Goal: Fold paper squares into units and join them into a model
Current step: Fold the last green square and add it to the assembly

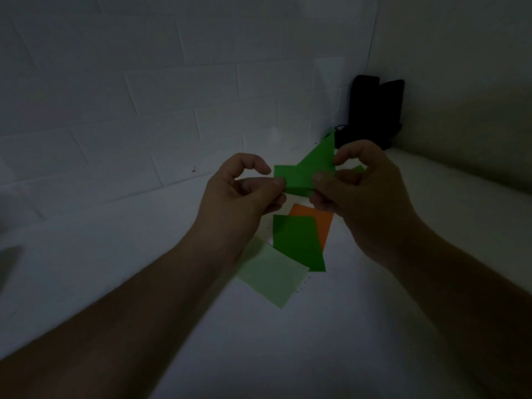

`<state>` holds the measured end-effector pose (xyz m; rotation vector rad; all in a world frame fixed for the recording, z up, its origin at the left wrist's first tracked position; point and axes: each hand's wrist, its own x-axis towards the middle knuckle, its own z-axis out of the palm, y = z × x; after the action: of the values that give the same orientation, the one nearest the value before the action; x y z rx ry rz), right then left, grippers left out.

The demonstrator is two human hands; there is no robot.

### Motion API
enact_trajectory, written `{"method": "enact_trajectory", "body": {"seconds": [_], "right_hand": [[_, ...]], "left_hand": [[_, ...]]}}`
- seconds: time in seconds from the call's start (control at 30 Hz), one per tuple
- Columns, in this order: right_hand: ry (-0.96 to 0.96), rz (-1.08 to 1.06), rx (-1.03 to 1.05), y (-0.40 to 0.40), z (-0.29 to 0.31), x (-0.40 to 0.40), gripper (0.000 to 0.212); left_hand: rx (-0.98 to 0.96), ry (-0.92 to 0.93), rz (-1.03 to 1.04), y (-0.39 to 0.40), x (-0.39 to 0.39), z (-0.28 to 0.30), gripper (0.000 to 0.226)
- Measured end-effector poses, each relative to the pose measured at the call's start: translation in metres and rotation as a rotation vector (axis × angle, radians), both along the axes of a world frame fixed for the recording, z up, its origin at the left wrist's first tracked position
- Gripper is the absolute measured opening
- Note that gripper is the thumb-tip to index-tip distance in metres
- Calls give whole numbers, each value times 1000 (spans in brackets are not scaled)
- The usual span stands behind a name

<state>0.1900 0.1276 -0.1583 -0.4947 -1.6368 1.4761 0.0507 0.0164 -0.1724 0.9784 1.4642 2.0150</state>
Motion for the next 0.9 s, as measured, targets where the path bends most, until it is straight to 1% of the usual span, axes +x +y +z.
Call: {"method": "enact_trajectory", "body": {"seconds": [0.03,0.13,0.27,0.33,0.43,0.5,0.57,0.63,0.67,0.73,0.8,0.9], "right_hand": [[-4,-4,0,0,0,0,26],[-18,-21,-16,3,0,1,25],[-44,-4,-33,5,1,1,21],[-30,29,-46,5,1,1,18],[-5,93,-71,3,2,2,11],[-3,122,-55,2,2,3,14],[-9,124,-23,2,2,2,20],[-22,107,29,2,2,2,22],[-33,89,71,3,1,2,23],[-58,45,137,5,0,3,23],[-83,24,163,7,0,4,22],[-95,37,169,7,1,4,17]], "left_hand": [[1,21,-15,0,0,0,17],[-20,88,-13,0,0,-1,28],[-51,181,-21,-1,-3,-2,36],[-48,265,-14,-3,-3,-4,33],[-23,298,14,-4,-4,-3,22],[-4,343,76,-5,-6,-2,23],[24,436,144,-4,-9,-3,24],[47,523,201,-4,-11,-4,25],[46,516,205,-4,-12,-4,24],[25,429,151,-4,-12,-4,20],[18,349,96,-5,-8,-3,16],[34,272,76,-5,-5,0,15]]}}
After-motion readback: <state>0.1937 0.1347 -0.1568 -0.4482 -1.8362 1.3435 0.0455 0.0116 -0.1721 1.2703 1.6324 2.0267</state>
